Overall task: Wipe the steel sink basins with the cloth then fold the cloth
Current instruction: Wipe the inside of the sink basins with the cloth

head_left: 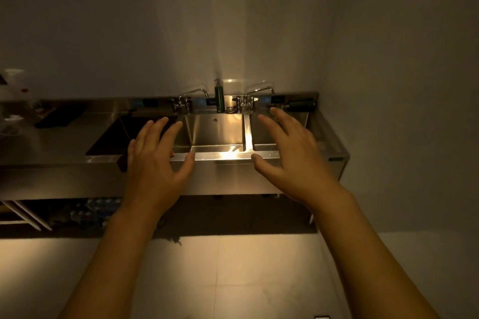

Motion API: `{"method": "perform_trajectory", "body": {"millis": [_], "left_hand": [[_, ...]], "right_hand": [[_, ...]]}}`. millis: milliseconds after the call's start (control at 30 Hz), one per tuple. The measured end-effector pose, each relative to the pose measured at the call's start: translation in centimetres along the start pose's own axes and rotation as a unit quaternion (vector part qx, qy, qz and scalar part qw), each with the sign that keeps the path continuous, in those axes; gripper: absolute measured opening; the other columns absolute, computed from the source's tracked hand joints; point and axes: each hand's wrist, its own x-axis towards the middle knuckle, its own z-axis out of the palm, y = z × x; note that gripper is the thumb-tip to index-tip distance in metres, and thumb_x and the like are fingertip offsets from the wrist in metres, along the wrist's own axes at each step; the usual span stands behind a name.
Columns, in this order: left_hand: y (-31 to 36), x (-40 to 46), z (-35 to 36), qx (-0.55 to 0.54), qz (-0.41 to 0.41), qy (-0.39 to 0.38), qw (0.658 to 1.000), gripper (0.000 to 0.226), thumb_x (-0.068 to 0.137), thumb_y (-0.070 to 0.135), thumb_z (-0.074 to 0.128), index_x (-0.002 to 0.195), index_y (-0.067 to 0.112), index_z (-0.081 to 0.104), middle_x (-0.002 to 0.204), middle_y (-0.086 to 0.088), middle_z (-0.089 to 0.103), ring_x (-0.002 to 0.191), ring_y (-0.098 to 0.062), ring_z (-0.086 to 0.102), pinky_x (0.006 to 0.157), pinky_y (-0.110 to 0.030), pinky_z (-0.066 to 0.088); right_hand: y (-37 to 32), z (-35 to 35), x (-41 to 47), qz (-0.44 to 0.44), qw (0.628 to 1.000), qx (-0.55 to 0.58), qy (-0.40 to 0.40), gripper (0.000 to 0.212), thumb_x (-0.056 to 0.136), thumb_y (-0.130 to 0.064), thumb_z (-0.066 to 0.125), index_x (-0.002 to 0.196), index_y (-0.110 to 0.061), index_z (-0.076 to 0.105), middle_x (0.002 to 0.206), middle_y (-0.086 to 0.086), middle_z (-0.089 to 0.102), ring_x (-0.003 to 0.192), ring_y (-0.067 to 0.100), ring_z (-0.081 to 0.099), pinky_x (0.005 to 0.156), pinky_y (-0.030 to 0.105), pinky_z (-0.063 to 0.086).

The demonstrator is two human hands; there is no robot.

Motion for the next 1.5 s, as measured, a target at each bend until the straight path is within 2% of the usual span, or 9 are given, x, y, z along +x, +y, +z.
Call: {"method": "perform_trajectory", "body": {"millis": [233, 400, 567, 833, 967, 1167, 1267, 1367, 1500], "left_hand": [[-4.5, 3.6, 0.9, -0.002, -0.013, 0.018, 1.000, 0.062, 0.097, 0.045, 0.059, 0.154, 0.027, 0.041, 0.164, -0.002, 0.033, 0.156, -0.025, 0.019, 0.122, -0.065, 0.022], [-9.9, 6.4, 1.1, 0.006, -0.038, 0.019, 0.999, 0.065, 0.095, 0.050, 0.053, 0.155, 0.026, 0.041, 0.163, -0.001, 0.034, 0.156, -0.024, 0.019, 0.122, -0.065, 0.024], [-15.7, 10.4, 1.2, 0.015, -0.041, 0.034, 0.998, 0.061, 0.099, 0.041, 0.061, 0.155, 0.025, 0.042, 0.163, -0.003, 0.035, 0.156, -0.024, 0.020, 0.122, -0.064, 0.024], [-25.9, 14.8, 4.6, -0.001, -0.082, -0.002, 0.997, 0.062, 0.097, 0.040, 0.063, 0.154, 0.027, 0.043, 0.164, -0.001, 0.034, 0.157, -0.024, 0.018, 0.124, -0.061, 0.022], [-30.0, 17.0, 6.0, 0.004, -0.089, -0.007, 0.996, 0.063, 0.097, 0.041, 0.063, 0.154, 0.027, 0.042, 0.164, -0.001, 0.034, 0.157, -0.023, 0.017, 0.125, -0.060, 0.019], [-33.1, 19.6, 8.8, 0.007, -0.099, -0.022, 0.995, 0.064, 0.096, 0.043, 0.063, 0.154, 0.027, 0.043, 0.164, -0.001, 0.032, 0.158, -0.022, 0.014, 0.126, -0.056, 0.013], [-35.1, 20.8, 10.8, 0.015, -0.113, -0.032, 0.993, 0.065, 0.095, 0.045, 0.063, 0.155, 0.028, 0.041, 0.165, 0.000, 0.031, 0.158, -0.021, 0.014, 0.126, -0.057, 0.015], [-36.4, 22.2, 12.7, 0.015, -0.131, -0.056, 0.990, 0.066, 0.095, 0.048, 0.061, 0.156, 0.030, 0.039, 0.166, 0.001, 0.030, 0.158, -0.021, 0.013, 0.126, -0.059, 0.017], [-37.6, 25.1, 15.2, 0.033, -0.140, -0.082, 0.986, 0.066, 0.096, 0.051, 0.059, 0.156, 0.033, 0.037, 0.167, 0.004, 0.026, 0.158, -0.019, 0.012, 0.127, -0.055, 0.013]], "right_hand": [[-1.3, 2.7, 6.1, -0.015, 1.000, -0.010, -0.009, 0.076, 0.093, -0.058, 0.056, 0.158, -0.039, 0.021, 0.168, -0.009, 0.011, 0.155, 0.018, 0.012, 0.124, 0.053, 0.018], [-3.0, 7.0, 12.0, -0.031, 0.999, -0.010, -0.009, 0.076, 0.093, -0.060, 0.055, 0.157, -0.038, 0.023, 0.167, -0.009, 0.014, 0.154, 0.019, 0.014, 0.123, 0.054, 0.021], [-4.9, 11.0, 18.5, -0.045, 0.999, -0.009, -0.011, 0.074, 0.093, -0.061, 0.054, 0.157, -0.039, 0.024, 0.167, -0.010, 0.014, 0.153, 0.017, 0.016, 0.123, 0.054, 0.021], [-7.4, 18.4, 26.4, -0.026, 0.999, 0.014, -0.020, 0.072, 0.093, -0.058, 0.053, 0.156, -0.036, 0.027, 0.166, -0.011, 0.017, 0.153, 0.015, 0.015, 0.122, 0.052, 0.021], [-8.1, 22.1, 29.5, -0.008, 0.999, 0.031, -0.027, 0.071, 0.093, -0.059, 0.052, 0.156, -0.037, 0.027, 0.167, -0.011, 0.014, 0.154, 0.016, 0.013, 0.122, 0.057, 0.022], [-7.1, 26.8, 32.3, 0.011, 0.999, 0.024, -0.042, 0.072, 0.092, -0.057, 0.053, 0.155, -0.038, 0.027, 0.168, -0.009, 0.010, 0.155, 0.021, 0.012, 0.121, 0.061, 0.023], [-5.5, 28.6, 34.1, 0.016, 0.999, 0.021, -0.048, 0.071, 0.093, -0.057, 0.052, 0.156, -0.039, 0.024, 0.168, -0.012, 0.008, 0.156, 0.021, 0.011, 0.121, 0.060, 0.024], [-3.7, 30.2, 36.0, 0.018, 0.997, 0.026, -0.066, 0.072, 0.093, -0.057, 0.052, 0.156, -0.041, 0.022, 0.168, -0.015, 0.005, 0.156, 0.018, 0.005, 0.123, 0.057, 0.020], [-1.1, 32.8, 40.6, 0.007, 0.996, 0.033, -0.087, 0.075, 0.092, -0.057, 0.053, 0.157, -0.039, 0.020, 0.169, -0.014, 0.003, 0.157, 0.016, 0.001, 0.124, 0.056, 0.016]]}}
